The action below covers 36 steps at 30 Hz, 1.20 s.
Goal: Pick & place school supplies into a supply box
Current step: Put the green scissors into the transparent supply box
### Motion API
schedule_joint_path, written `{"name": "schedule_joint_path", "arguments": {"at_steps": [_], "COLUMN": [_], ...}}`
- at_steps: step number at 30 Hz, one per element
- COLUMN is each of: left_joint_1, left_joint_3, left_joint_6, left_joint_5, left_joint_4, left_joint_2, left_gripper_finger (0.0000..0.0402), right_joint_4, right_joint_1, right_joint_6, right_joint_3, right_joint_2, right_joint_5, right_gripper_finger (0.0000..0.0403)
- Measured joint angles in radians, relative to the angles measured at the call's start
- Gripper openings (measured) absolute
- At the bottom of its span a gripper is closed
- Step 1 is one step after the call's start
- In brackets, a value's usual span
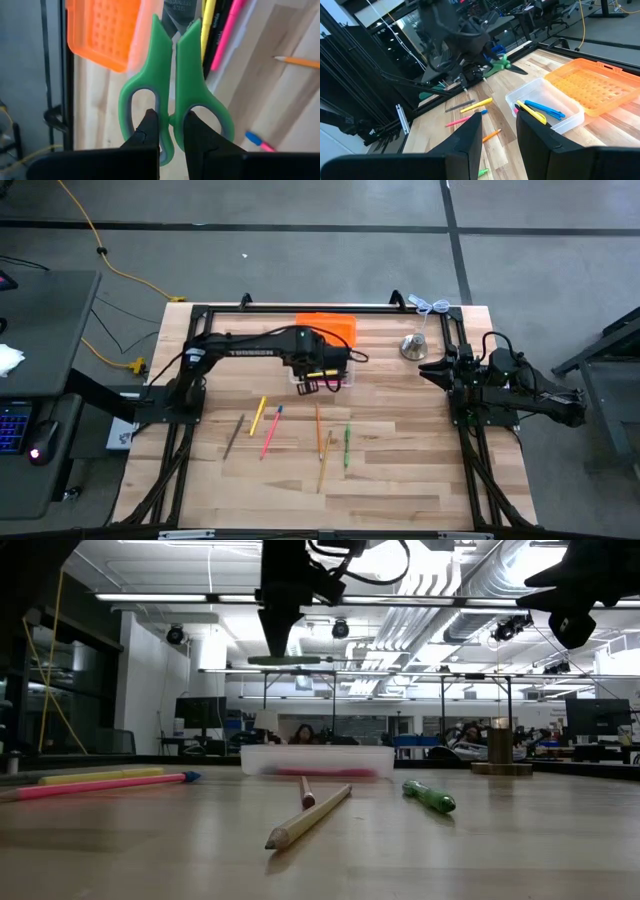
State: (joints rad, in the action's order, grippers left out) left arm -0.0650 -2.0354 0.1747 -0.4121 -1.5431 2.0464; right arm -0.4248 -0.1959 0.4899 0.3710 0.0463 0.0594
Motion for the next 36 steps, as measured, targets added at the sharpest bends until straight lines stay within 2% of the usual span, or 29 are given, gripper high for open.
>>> {"name": "schedule_joint_path", "arguments": {"at_steps": [5,15,25,28,36], "left_joint_1": [-0.026,-0.064,-0.110,-0.131,-0.172], "left_joint_3": [0.000,0.000,0.000,0.002,0.067], "left_joint_6": [-0.137,-0.301,-0.361,-0.378,-0.453], "left_joint_5": [-0.002,0.012,0.065,0.109,0.141], "left_joint_4": [0.052,0.098,0.159,0.170,0.228], "left_joint_2": [0.000,0.000,0.000,0.000,0.000], "left_gripper_finger": [0.0067,0.0067,0.0067,0.0067,0.0067], "right_joint_4": [0.000,0.000,0.000,0.001,0.002], "right_joint_1": [0.000,0.000,0.000,0.000,0.000], "right_joint_6": [0.002,0.007,0.007,0.007,0.007], "right_joint_3": [0.000,0.000,0.000,0.000,0.000], "right_joint_2": [0.000,0.000,0.000,0.000,0.000], "right_joint_5": [0.000,0.001,0.001,0.001,0.001], "right_gripper_finger": [0.0099,0.0099,0.0099,0.0099,0.0099]}}
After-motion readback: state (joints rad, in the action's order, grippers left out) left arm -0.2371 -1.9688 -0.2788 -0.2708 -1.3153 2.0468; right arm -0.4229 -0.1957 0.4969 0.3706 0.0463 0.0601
